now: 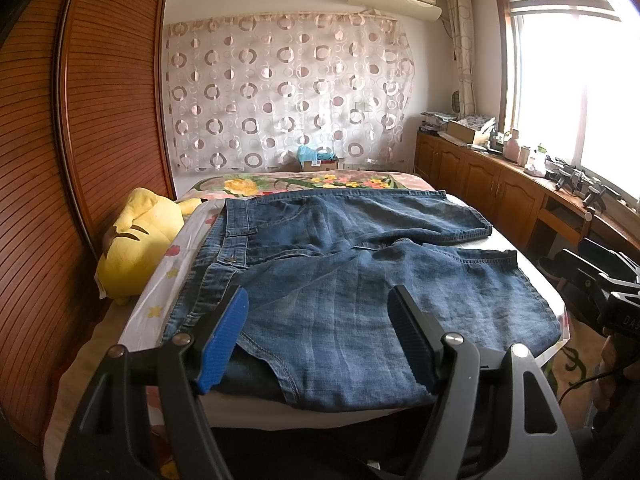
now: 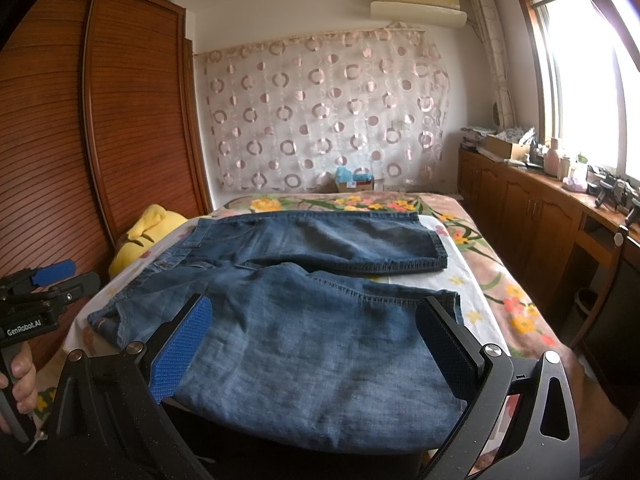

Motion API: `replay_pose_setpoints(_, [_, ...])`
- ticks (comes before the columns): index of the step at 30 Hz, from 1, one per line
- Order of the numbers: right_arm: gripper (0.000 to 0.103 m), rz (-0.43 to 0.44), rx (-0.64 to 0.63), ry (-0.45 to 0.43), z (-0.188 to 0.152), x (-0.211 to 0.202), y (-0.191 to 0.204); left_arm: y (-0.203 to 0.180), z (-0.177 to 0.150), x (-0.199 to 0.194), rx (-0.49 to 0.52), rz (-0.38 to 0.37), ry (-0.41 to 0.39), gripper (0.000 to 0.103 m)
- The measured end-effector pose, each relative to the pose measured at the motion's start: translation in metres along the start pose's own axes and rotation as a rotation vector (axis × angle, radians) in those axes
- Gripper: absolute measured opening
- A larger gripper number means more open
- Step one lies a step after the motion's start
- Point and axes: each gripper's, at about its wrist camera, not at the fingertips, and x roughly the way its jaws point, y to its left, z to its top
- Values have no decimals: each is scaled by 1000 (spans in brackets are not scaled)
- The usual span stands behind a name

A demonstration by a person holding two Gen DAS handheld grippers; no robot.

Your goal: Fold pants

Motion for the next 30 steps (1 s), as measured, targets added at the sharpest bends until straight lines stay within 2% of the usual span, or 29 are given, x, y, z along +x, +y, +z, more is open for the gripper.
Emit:
replay_pose_setpoints(12, [103, -15, -5, 24, 0, 4, -8, 0, -2, 12, -9, -4, 33, 73])
replay_pose_setpoints(14, [103, -27, 1, 41, -3, 2, -23, 3, -4, 18, -15, -8, 45, 73])
replay_pose_setpoints(30, [103, -94, -1, 126, -29, 34, -51, 39, -25, 51, -48, -10, 126, 73])
